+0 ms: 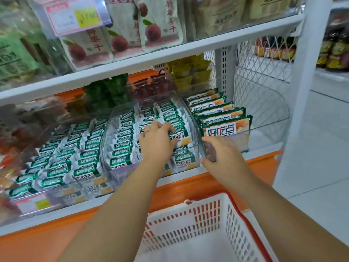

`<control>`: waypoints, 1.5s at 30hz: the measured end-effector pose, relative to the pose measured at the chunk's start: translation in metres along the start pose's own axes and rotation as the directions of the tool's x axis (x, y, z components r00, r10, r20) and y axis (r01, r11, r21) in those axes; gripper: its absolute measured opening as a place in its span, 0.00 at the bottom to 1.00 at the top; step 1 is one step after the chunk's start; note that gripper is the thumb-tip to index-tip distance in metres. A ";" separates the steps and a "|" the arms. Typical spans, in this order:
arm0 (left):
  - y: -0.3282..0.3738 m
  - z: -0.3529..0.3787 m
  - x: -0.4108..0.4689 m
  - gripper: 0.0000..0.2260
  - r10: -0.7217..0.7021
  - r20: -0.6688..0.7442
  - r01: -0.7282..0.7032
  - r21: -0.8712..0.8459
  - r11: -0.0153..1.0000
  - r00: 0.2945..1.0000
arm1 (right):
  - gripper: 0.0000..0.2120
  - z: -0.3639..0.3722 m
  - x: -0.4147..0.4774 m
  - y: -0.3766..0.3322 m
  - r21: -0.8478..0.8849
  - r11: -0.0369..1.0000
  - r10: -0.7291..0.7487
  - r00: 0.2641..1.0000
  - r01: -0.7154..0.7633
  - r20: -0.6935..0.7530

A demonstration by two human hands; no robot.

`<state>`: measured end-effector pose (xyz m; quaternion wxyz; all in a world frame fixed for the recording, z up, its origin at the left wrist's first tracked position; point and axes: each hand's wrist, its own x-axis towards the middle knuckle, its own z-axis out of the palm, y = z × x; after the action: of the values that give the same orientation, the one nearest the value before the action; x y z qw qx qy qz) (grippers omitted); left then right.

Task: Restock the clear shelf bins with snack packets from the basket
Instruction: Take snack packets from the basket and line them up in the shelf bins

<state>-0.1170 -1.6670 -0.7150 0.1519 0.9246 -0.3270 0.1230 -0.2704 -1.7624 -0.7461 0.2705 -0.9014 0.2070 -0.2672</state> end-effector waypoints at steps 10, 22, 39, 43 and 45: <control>-0.033 -0.027 -0.068 0.09 0.090 -0.352 -0.192 -0.268 0.944 0.932 | 0.18 0.022 -0.031 -0.045 0.031 0.995 -0.101 0.990 0.098 0.100; -0.171 0.106 -0.265 0.13 -0.277 0.414 0.422 -0.317 0.849 0.867 | 0.21 0.205 -0.133 -0.043 -0.095 0.969 0.220 0.621 -0.228 0.752; -0.193 0.224 -0.325 0.13 -0.228 0.955 0.670 0.044 0.741 0.189 | 0.22 0.326 -0.244 0.005 -0.342 0.659 0.470 0.012 -0.670 0.883; -0.192 0.197 -0.309 0.12 -0.127 0.958 0.710 -0.097 0.698 0.256 | 0.31 0.299 -0.214 0.000 -0.239 0.545 0.462 0.050 -0.804 0.885; -0.190 0.178 -0.297 0.20 -0.100 0.952 0.743 -0.156 0.651 0.288 | 0.27 0.278 -0.191 -0.004 -0.207 0.540 0.486 0.101 -0.816 0.868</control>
<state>-0.1966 -1.4226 -1.0148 0.2592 0.7967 -0.0971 -0.5372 -0.2519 -1.5557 -1.0122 0.5683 -0.6468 0.3765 0.3420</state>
